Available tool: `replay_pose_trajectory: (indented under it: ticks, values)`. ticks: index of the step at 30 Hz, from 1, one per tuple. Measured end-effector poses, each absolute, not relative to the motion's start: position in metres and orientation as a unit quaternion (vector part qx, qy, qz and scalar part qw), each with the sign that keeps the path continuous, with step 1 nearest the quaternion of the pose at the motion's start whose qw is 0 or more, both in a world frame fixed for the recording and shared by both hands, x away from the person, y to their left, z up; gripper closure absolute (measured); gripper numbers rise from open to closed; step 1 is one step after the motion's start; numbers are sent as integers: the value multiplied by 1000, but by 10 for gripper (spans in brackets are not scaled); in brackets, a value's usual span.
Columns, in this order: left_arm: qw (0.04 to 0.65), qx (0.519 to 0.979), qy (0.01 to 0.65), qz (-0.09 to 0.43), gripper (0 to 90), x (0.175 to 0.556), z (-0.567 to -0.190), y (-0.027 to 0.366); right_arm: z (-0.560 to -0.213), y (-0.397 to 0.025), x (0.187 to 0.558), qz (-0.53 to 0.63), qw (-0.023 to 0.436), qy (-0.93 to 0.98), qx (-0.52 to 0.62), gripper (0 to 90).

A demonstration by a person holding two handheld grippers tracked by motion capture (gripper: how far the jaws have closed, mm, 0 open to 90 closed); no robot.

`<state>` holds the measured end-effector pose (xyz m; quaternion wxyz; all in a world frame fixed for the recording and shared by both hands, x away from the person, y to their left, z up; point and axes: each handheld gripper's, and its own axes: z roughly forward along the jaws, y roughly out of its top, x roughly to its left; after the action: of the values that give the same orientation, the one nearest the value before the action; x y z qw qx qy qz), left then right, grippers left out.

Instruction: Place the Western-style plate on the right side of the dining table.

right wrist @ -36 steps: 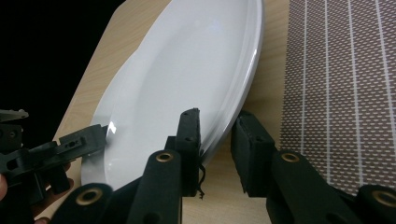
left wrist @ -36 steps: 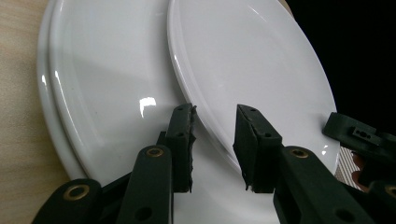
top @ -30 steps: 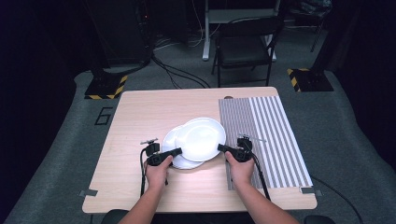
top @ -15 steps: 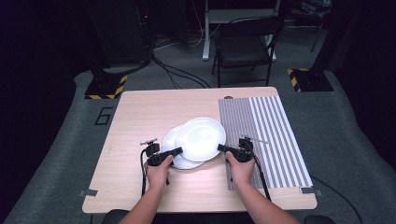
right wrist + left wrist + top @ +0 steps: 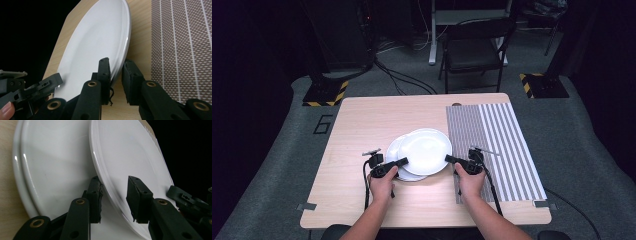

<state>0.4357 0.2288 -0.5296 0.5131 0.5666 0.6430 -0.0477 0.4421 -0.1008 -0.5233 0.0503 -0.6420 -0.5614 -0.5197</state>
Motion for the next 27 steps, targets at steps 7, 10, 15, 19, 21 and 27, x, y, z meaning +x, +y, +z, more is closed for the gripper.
replay_pose_trajectory:
  ticks: [7, 10, 15, 19, 21, 27]
  values:
    - [508, 568, 647, -37, 701, 433, -529, 225, -524, -98, 439, -514, 50, -565, -644, 764]
    - [509, 566, 648, -26, 696, 432, -527, 221, -524, -97, 437, -514, 50, -562, -646, 760]
    - [511, 570, 643, -19, 699, 432, -526, 221, -525, -96, 435, -513, 45, -566, -644, 751]
    - [520, 568, 638, -10, 700, 432, -524, 221, -524, -95, 435, -516, 46, -564, -643, 741]
    - [522, 568, 636, -8, 703, 432, -522, 222, -523, -94, 434, -517, 46, -563, -643, 733]
    - [523, 569, 635, -5, 699, 432, -524, 223, -522, -91, 434, -514, 49, -562, -646, 734]
